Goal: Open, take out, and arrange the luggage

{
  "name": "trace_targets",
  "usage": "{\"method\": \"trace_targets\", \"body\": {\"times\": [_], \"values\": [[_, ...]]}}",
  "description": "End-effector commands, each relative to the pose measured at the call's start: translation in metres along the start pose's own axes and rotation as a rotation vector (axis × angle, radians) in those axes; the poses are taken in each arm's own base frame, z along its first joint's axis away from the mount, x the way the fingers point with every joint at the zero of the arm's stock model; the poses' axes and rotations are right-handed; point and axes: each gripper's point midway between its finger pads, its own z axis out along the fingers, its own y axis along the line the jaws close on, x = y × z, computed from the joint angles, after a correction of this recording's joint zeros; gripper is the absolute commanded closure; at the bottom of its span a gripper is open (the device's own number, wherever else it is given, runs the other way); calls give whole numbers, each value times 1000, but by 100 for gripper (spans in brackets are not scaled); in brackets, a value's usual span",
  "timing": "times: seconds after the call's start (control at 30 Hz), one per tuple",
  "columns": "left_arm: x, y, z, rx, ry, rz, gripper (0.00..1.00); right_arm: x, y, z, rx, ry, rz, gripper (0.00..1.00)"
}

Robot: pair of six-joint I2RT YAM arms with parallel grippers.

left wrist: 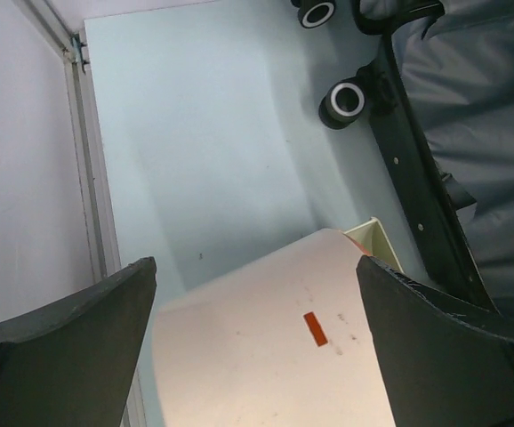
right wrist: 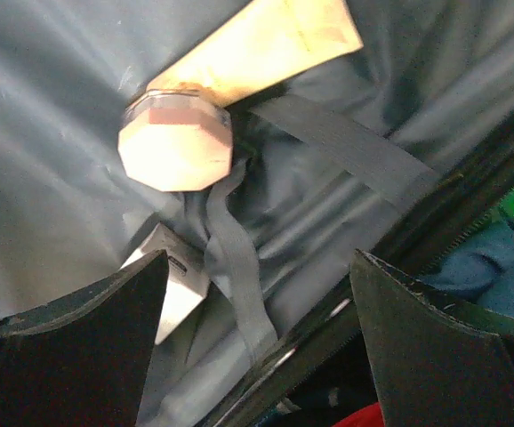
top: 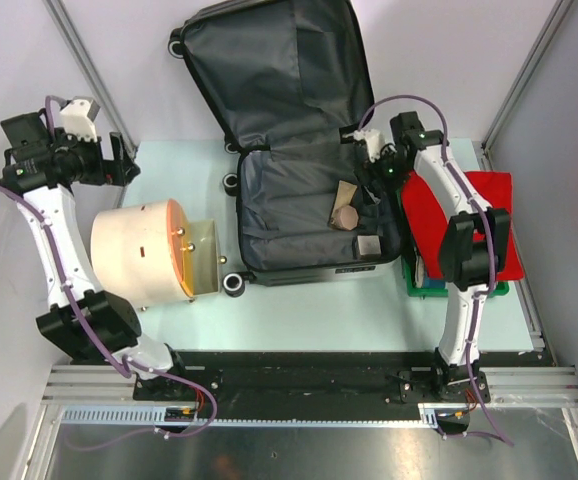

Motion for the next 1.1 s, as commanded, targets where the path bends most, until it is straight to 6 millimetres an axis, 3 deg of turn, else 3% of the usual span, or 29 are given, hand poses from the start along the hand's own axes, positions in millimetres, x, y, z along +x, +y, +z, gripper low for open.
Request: {"method": "trace_targets", "body": {"times": [0.0, 0.2, 0.33, 0.63, 0.97, 1.07], "values": [[-17, -22, -11, 52, -52, 47, 0, 1, 24, 7, -58, 14, -132, 13], [-18, -27, -19, 35, -61, 51, 0, -2, 45, 13, -57, 38, -258, 13], [-15, -30, -21, 33, -58, 53, 0, 2, 45, 23, -32, 80, -306, 13], [-15, -32, -22, 36, -61, 43, 0, 19, 47, 66, -62, 130, -280, 12], [-3, -34, -20, 42, -37, 30, 0, 14, 69, 82, -101, 118, -262, 13], [-2, -34, -19, 41, -34, 28, 0, 13, 69, 86, -86, 105, -249, 19]]}}
